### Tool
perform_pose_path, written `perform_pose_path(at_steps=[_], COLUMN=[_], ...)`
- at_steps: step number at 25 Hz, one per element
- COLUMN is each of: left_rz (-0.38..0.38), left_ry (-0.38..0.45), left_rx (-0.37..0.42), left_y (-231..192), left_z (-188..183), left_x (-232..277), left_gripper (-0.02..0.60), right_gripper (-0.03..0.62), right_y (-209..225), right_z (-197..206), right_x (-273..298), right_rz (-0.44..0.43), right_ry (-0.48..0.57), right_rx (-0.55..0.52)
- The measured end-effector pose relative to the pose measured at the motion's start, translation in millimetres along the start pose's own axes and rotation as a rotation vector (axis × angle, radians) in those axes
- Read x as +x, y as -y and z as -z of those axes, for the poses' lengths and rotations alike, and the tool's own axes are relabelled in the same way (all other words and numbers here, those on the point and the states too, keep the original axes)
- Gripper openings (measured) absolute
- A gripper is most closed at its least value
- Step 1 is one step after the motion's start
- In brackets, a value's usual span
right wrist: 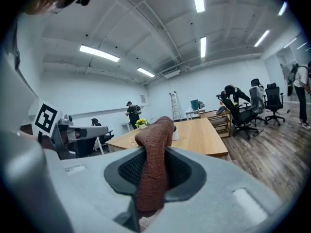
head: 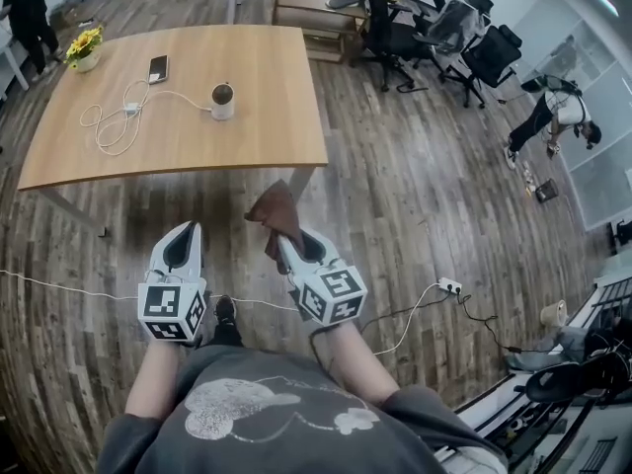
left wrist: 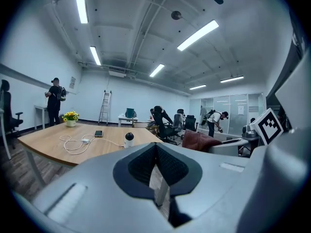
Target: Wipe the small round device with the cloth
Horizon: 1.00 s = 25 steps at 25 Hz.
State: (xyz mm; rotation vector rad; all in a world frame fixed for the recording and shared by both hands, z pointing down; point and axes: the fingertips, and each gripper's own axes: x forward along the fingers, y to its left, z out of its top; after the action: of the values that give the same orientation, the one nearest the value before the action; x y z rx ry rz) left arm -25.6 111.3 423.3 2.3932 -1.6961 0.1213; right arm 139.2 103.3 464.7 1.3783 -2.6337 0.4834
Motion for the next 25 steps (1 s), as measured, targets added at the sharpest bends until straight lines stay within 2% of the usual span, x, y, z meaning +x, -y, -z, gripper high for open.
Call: perform_pose_path(at_steps=[14, 25], left_rz=[0.07, 0.096], left_ry=[-0.037, -0.061], left_rx=[-0.019, -0.049], left_y=[-97, -118], left_z=[-17, -15], left_x=[98, 132], left_gripper=[0.018, 0.018], right_gripper=[0.078, 0.078], right_y=[8, 21], right_z=[-30, -37], right_x=[131, 170], right_rz=[0.083, 0.106], right_ry=[-0.027, -0.053], right_rx=[0.029, 0.028])
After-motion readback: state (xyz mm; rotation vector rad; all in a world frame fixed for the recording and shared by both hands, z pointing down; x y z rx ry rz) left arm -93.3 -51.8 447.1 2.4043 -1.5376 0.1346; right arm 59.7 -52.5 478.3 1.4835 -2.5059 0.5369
